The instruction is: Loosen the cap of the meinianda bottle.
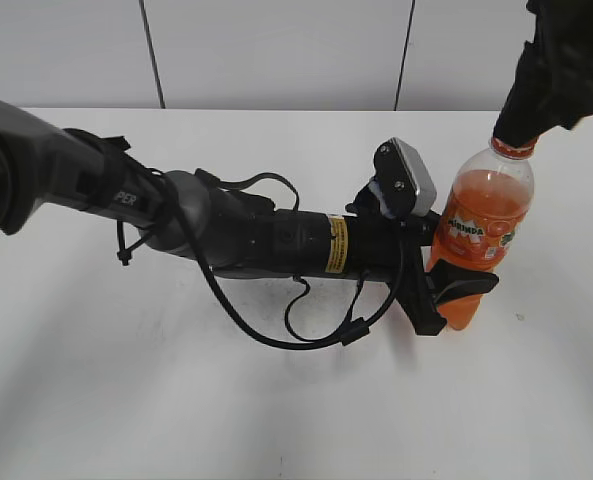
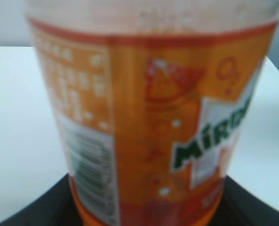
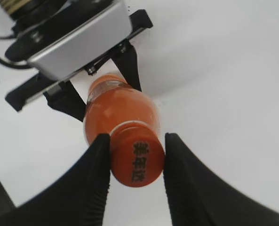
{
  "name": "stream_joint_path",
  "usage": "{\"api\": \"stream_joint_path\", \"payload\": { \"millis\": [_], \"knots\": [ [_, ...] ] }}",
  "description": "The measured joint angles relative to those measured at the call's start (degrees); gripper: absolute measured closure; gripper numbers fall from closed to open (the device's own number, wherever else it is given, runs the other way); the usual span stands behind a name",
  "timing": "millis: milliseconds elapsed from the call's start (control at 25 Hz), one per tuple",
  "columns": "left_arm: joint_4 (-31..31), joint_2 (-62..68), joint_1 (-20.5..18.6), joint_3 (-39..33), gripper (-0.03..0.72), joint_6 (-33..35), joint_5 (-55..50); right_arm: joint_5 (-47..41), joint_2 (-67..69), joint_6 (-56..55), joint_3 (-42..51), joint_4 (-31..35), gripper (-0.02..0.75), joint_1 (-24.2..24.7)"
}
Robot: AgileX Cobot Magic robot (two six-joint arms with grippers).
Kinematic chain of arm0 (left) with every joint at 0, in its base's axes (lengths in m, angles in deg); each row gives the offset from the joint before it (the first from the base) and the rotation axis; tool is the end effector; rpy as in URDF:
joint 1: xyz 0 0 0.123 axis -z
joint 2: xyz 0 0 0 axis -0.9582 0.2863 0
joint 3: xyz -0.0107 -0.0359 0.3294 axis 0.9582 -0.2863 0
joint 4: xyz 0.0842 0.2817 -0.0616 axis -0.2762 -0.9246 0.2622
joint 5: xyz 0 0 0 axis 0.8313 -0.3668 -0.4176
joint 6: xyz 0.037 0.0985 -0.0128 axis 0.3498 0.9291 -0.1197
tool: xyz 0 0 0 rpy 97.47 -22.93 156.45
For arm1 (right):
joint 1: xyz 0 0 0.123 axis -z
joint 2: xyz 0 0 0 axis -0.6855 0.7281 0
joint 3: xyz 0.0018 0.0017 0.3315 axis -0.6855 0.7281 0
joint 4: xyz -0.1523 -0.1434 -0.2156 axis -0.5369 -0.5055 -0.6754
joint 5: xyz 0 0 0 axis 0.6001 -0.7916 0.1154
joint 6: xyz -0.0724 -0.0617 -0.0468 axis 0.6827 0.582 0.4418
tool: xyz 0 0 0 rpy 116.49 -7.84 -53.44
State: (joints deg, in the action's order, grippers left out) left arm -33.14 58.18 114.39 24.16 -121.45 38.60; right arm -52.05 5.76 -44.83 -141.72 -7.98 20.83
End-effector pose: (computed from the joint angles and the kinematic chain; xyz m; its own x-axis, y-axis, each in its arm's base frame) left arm 0.3684 -0.4095 0.0855 0.0004 0.2603 -0.9655 0.9909 0.1297 0.0354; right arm 0.3433 0.1437 0.3625 -0.3647 -0.8945 -0.2587 -0.8783 0.4227 -0.2236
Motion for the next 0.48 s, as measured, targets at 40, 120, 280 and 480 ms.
{"api": "stream_joint_path", "payload": {
  "millis": [40,120,280,480],
  "knots": [
    [0.0,0.0,0.0,0.0,0.287,0.0,0.0,-0.07,0.0,7.02,-0.06,-0.05,0.473,-0.01],
    [0.06,0.0,0.0,0.0,0.287,0.0,-0.05,-0.11,-0.12,15.39,-0.06,-0.18,0.478,-0.01],
    [0.4,0.0,0.0,0.0,0.287,-0.17,-0.19,-0.17,-0.24,20.83,-0.06,-0.42,0.524,-0.01],
    [0.4,0.0,0.0,0.0,0.287,-0.19,-0.19,-0.23,-0.42,21.53,-0.08,-0.23,0.53,-0.01]
  ]
}}
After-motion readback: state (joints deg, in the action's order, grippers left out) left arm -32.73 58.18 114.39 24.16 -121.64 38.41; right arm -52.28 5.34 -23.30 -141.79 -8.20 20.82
